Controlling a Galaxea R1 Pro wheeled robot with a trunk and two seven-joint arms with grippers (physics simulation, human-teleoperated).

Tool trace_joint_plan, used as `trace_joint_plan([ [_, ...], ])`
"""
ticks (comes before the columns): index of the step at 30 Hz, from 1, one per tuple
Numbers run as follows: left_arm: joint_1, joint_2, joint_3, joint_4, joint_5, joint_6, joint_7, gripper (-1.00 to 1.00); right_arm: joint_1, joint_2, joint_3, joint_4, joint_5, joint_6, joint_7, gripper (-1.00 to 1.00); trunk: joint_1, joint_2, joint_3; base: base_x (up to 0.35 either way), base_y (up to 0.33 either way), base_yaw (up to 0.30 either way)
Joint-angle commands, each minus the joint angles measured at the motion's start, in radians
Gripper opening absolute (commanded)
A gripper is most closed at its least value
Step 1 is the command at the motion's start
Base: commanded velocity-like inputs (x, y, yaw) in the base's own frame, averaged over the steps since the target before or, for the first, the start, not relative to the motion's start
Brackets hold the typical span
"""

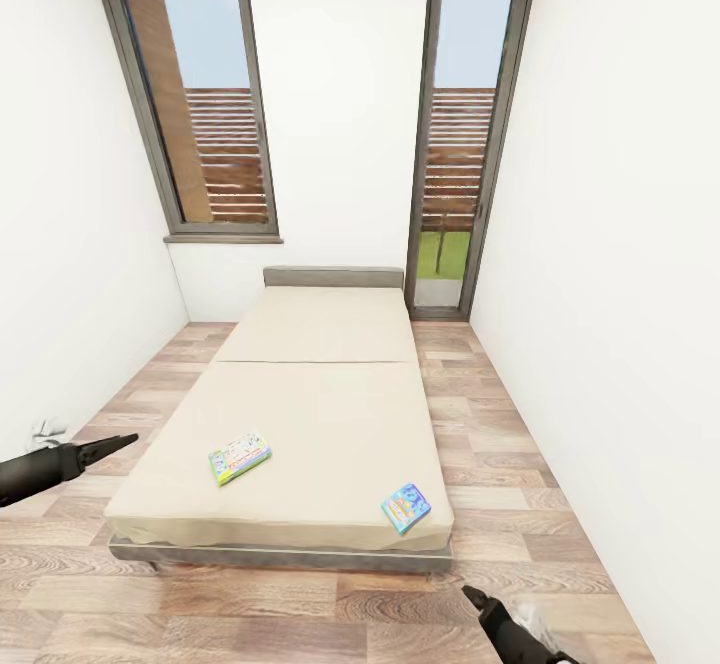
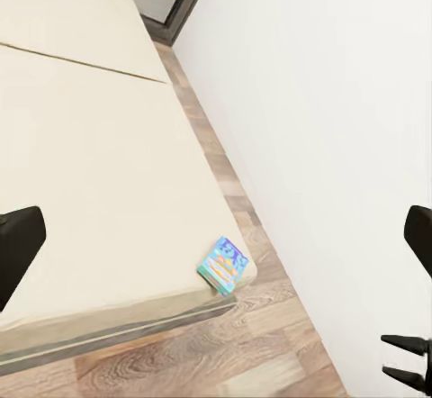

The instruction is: Put all the toys in the child's room - the three board games (two on the bed and one on the table), the two jigsaw puzzles on the table, and the tennis ball on the table - inside the toy box on the table in the child's room.

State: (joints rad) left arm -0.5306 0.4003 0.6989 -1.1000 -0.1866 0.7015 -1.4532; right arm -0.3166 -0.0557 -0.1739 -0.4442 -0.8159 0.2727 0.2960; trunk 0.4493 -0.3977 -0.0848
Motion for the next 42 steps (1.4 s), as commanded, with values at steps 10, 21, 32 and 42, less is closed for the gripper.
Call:
trace_joint_plan([
  [10, -0.004, 0.006, 0.001, -0.005, -0.016, 0.18, -0.066, 1.0, -0.001, 0.022, -0.016, 0.025, -0.008, -0.103, 0.013, 1.0, 0.001, -0.002, -0.002, 0.0, 0.0, 0.0],
  [21, -0.006, 0.007, -0.086, -0.006, -0.016, 0.279, -0.066, 1.0, 0.0, 0.078, -0.145, 0.029, -0.169, -0.164, -0.107, 1.0, 0.001, -0.002, -0.002, 0.0, 0.0, 0.0],
  [32, -0.008, -0.006, -0.187, 0.007, -0.009, 0.315, -0.067, 1.0, -0.013, 0.068, -0.182, 0.085, -0.251, -0.002, 0.164, 1.0, 0.001, -0.002, -0.002, 0.0, 0.0, 0.0],
  [42, -0.008, -0.007, -0.191, 0.008, -0.006, 0.328, -0.067, 1.0, -0.025, 0.067, -0.183, 0.085, -0.251, 0.007, 0.177, 1.0, 0.004, -0.009, -0.005, 0.0, 0.0, 0.0],
])
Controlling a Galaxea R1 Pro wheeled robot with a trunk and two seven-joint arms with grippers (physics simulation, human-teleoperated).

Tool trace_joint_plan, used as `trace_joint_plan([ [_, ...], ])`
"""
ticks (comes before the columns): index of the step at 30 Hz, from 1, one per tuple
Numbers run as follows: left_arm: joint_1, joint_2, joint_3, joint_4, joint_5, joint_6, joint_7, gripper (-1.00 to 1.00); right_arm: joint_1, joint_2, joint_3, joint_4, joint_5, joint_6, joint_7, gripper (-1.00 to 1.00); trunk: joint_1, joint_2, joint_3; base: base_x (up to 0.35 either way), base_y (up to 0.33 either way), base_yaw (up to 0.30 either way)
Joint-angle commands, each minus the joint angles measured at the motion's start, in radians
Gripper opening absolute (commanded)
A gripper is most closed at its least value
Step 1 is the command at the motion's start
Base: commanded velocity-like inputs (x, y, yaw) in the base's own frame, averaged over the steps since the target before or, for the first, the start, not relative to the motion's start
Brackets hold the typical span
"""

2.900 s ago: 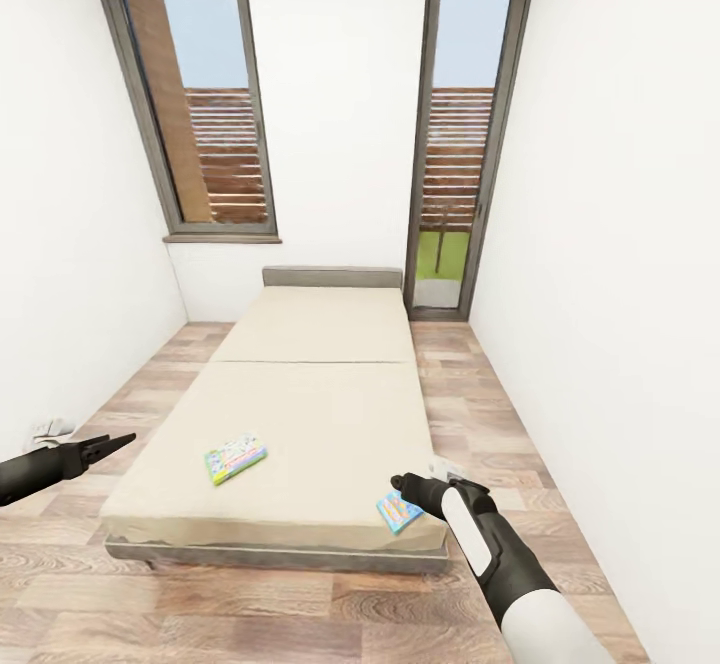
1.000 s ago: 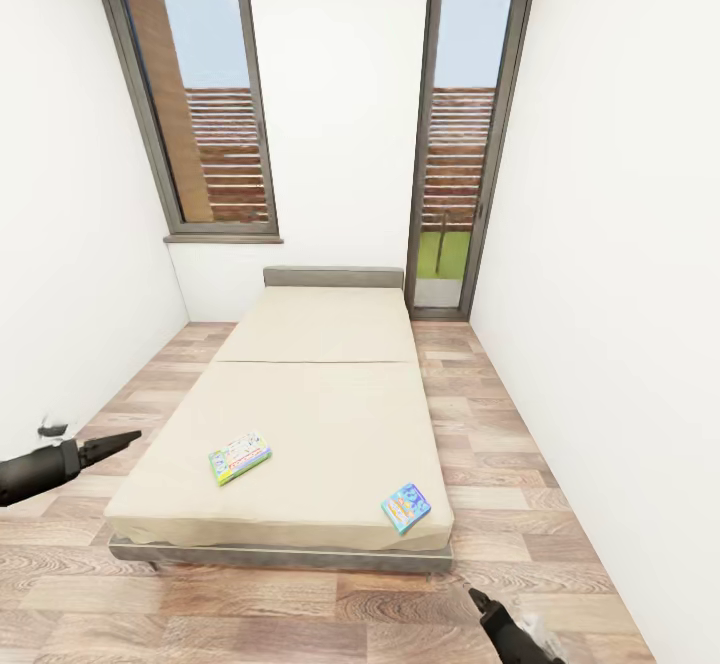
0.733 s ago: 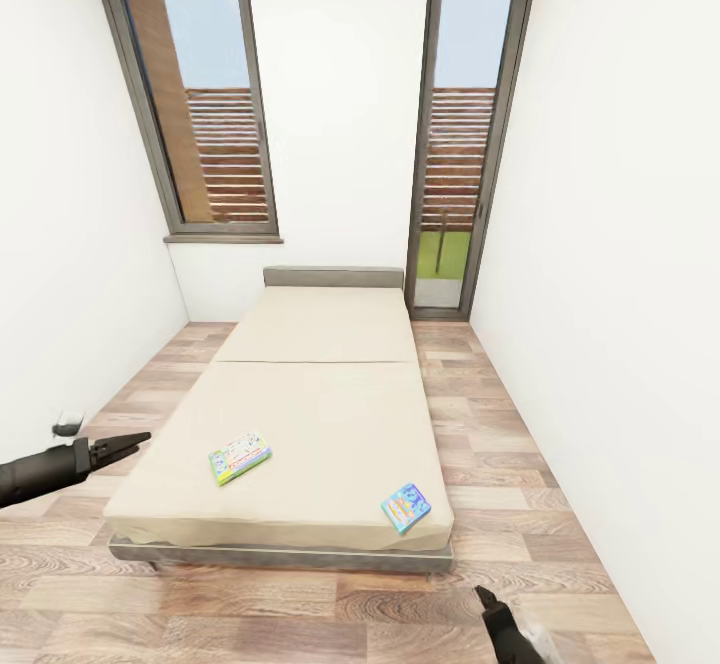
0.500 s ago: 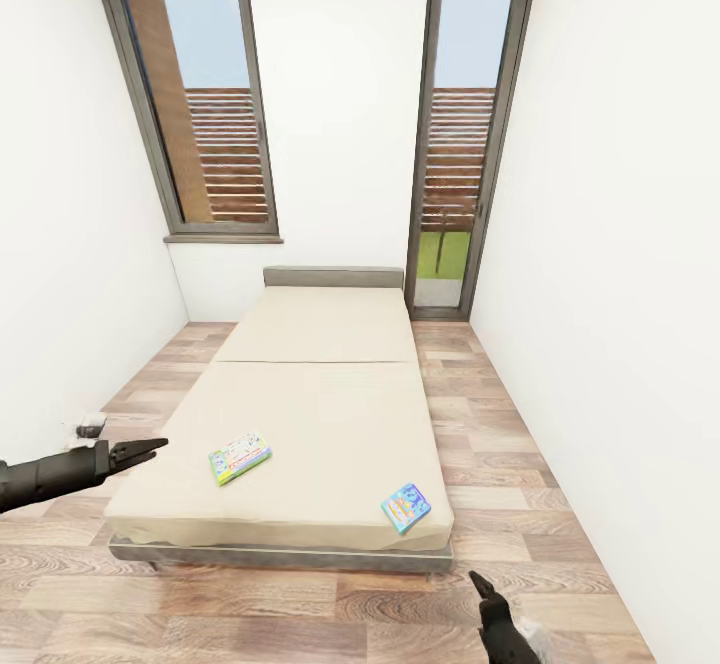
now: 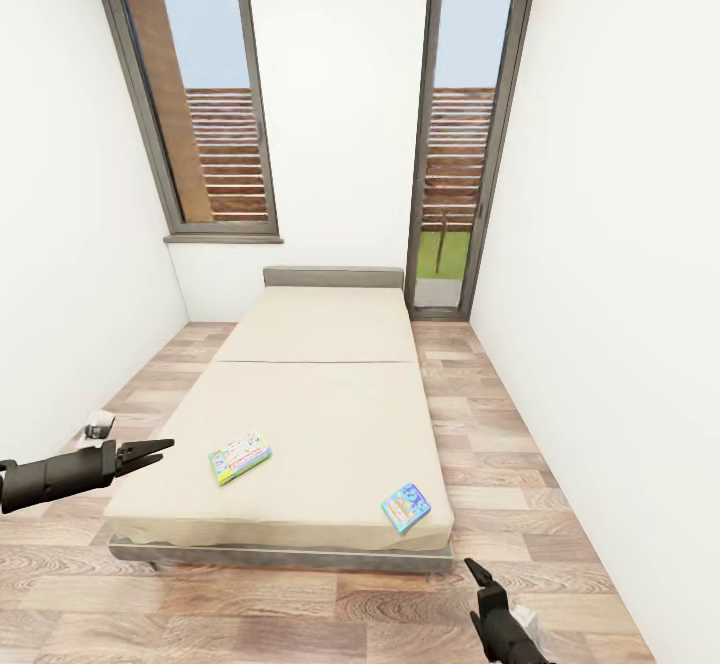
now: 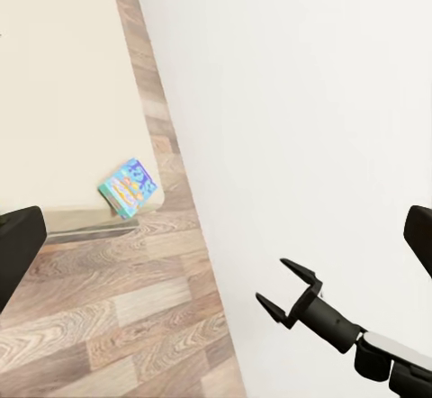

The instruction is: Put all the toys in the child's room - the three board games (two on the bed and one on the table), the two jigsaw puzzles on the table, and the tennis ball on the table - inside the toy box on the table in the child's room.

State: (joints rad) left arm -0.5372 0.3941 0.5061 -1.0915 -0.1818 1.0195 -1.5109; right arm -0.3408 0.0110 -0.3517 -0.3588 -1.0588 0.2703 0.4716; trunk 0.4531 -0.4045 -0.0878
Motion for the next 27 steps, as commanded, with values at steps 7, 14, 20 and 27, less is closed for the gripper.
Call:
trace_joint_plan([
  [7, -0.001, 0.0, 0.002, -0.001, -0.014, 0.011, -0.009, 1.0, -0.009, 0.0, -0.006, -0.006, -0.005, 0.019, -0.003, 1.0, 0.028, -0.052, -0.024, 0.0, 0.0, 0.0],
  [14, -0.001, 0.0, 0.0, -0.001, -0.016, 0.01, -0.008, 1.0, -0.015, 0.0, -0.003, -0.006, -0.002, 0.018, 0.007, 1.0, 0.054, -0.101, -0.046, 0.0, 0.0, 0.0],
  [20, -0.001, 0.0, 0.002, -0.001, -0.014, 0.01, -0.008, 1.0, -0.015, 0.01, -0.003, -0.006, -0.001, 0.016, 0.009, 1.0, 0.077, -0.143, -0.065, 0.0, 0.0, 0.0],
  [27, -0.001, 0.0, 0.002, -0.001, -0.015, 0.009, -0.008, 1.0, -0.015, 0.015, -0.003, -0.006, -0.001, 0.01, 0.011, 1.0, 0.104, -0.192, -0.087, 0.0, 0.0, 0.0],
])
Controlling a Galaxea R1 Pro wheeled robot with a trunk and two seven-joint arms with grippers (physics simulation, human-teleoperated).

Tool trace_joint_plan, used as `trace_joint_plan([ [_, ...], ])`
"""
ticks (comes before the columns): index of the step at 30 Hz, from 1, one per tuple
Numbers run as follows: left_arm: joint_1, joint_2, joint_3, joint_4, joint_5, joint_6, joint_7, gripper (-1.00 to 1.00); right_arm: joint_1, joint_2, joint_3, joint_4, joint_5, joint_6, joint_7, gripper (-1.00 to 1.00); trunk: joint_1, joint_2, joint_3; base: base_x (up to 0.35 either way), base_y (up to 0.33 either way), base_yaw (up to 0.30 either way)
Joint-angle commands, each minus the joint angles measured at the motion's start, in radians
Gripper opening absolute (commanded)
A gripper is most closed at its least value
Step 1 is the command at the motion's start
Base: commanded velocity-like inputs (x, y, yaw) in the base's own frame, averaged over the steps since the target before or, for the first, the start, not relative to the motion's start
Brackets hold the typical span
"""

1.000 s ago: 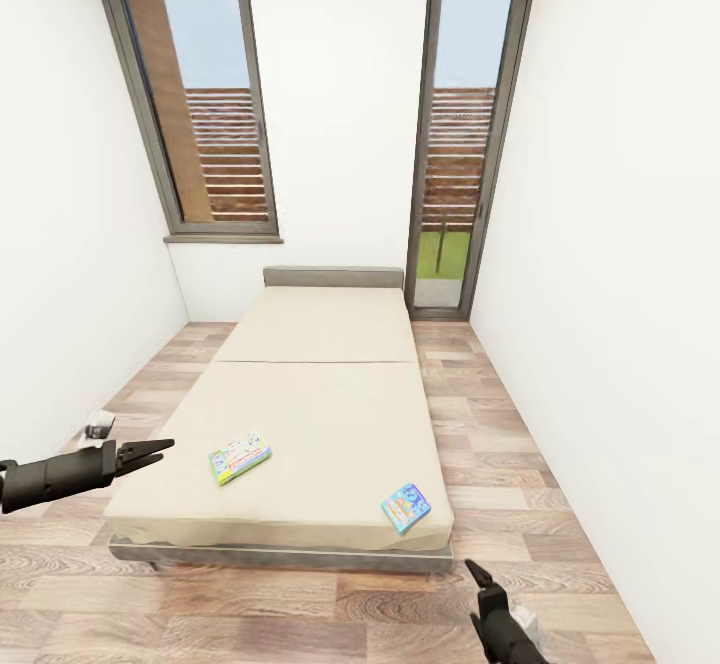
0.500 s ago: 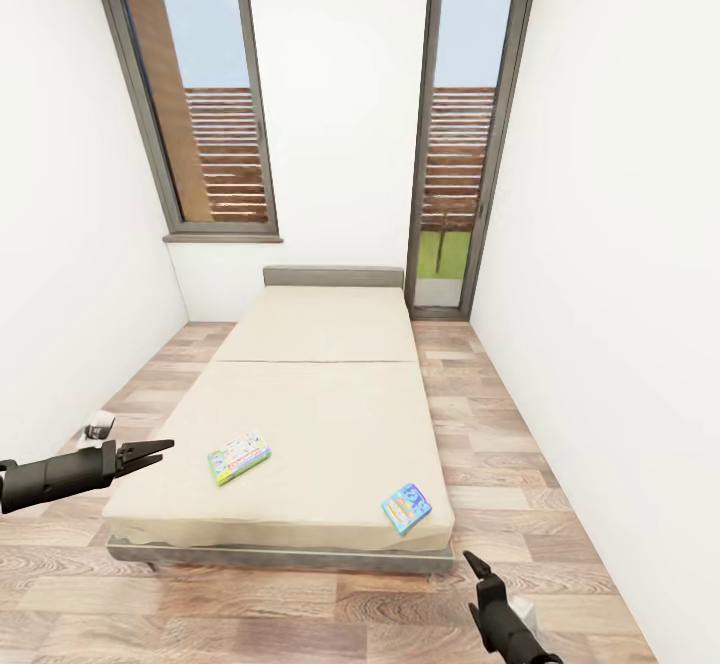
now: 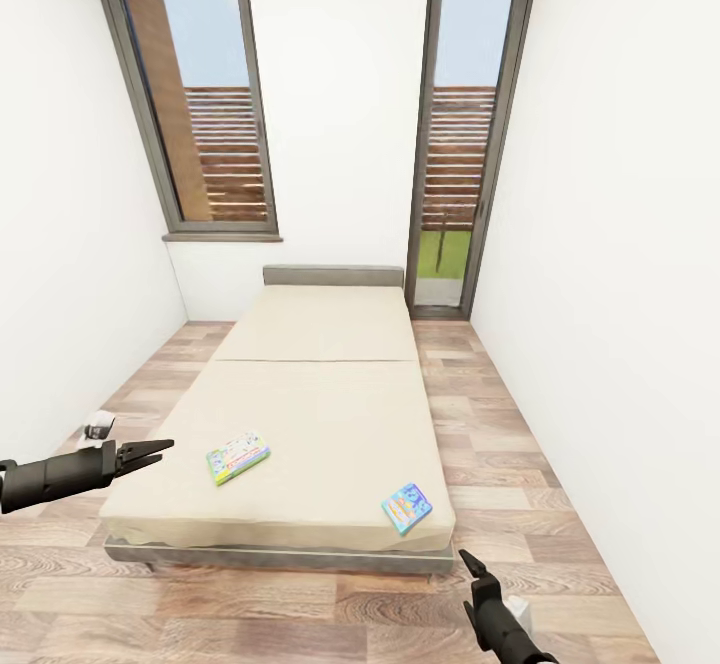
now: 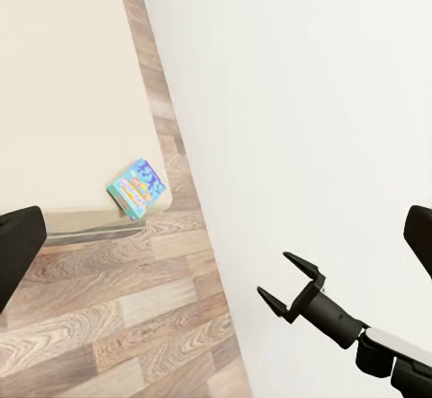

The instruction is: Put all the toys in the child's room - the three board games (two on the bed and one on the table), the two jigsaw puzzles on the table, and the tennis ball on the table - inside the toy box on the table in the child's room.

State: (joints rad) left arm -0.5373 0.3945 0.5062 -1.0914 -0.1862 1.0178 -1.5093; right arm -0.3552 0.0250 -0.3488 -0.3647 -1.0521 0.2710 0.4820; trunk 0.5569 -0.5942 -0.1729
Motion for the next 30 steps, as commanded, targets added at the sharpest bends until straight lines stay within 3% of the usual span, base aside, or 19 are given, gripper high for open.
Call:
trace_joint_plan([
  [1, -0.001, 0.0, 0.002, -0.001, -0.01, 0.01, -0.009, 1.0, -0.001, 0.001, -0.006, 0.0, -0.008, 0.009, 0.001, 1.0, 0.004, -0.009, -0.005, 0.0, 0.0, 0.0],
  [18, -0.001, -0.001, 0.002, -0.001, -0.006, 0.007, -0.009, 1.0, -0.001, 0.0, -0.006, 0.0, -0.007, 0.003, 0.017, 1.0, 0.069, -0.128, -0.058, 0.0, 0.0, 0.0],
  [25, -0.001, -0.008, 0.001, -0.001, -0.007, 0.005, -0.008, 1.0, -0.001, 0.0, -0.004, 0.0, -0.006, 0.002, 0.158, 1.0, 0.096, -0.177, -0.08, 0.0, 0.0, 0.0],
  [30, -0.001, -0.01, 0.001, -0.001, -0.007, 0.003, -0.008, 1.0, -0.001, 0.0, -0.004, 0.0, -0.003, -0.001, 0.185, 1.0, 0.115, -0.212, -0.096, 0.0, 0.0, 0.0],
])
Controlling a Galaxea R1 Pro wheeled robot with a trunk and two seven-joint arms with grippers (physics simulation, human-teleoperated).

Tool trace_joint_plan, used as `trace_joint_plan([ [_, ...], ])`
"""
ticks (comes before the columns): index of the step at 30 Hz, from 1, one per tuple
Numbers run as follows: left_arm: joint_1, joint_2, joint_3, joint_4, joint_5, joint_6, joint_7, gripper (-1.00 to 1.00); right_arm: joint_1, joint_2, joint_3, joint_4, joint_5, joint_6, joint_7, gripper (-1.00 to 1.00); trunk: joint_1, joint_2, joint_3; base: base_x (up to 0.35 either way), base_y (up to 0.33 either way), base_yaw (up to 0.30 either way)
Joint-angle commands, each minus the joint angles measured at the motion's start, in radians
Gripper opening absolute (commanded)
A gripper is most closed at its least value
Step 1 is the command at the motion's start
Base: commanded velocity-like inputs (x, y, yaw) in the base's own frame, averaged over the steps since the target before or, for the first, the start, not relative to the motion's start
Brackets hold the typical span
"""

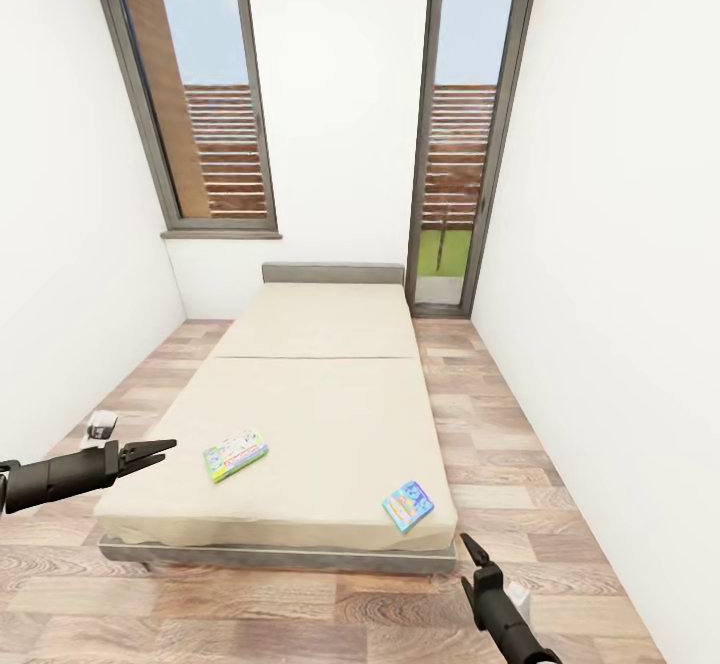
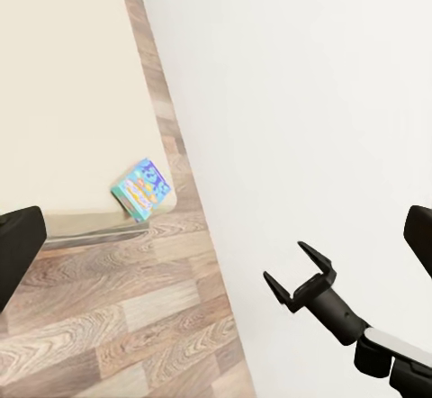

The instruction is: Put all the toys in the child's room - the three board games (two on the bed and one on the table), the two jigsaw puzzles on the table, and the tennis ball on the table - inside the toy box on the table in the child's room.

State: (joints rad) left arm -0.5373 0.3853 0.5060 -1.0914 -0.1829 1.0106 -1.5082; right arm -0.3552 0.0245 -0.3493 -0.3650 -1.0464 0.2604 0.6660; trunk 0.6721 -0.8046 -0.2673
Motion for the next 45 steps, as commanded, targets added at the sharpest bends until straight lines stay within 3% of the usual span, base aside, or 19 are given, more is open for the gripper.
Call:
trace_joint_plan([
  [1, -0.001, 0.0, 0.002, -0.001, -0.01, 0.01, -0.01, 1.0, -0.001, 0.001, -0.004, 0.0, -0.008, 0.009, 0.002, 1.0, 0.004, -0.008, -0.005, 0.0, 0.0, 0.0],
  [45, -0.001, 0.0, 0.008, -0.001, -0.008, 0.008, -0.012, 1.0, -0.001, -0.006, -0.012, 0.008, -0.02, 0.011, 0.02, 1.0, 0.173, -0.316, -0.142, 0.0, 0.0, 0.0],
])
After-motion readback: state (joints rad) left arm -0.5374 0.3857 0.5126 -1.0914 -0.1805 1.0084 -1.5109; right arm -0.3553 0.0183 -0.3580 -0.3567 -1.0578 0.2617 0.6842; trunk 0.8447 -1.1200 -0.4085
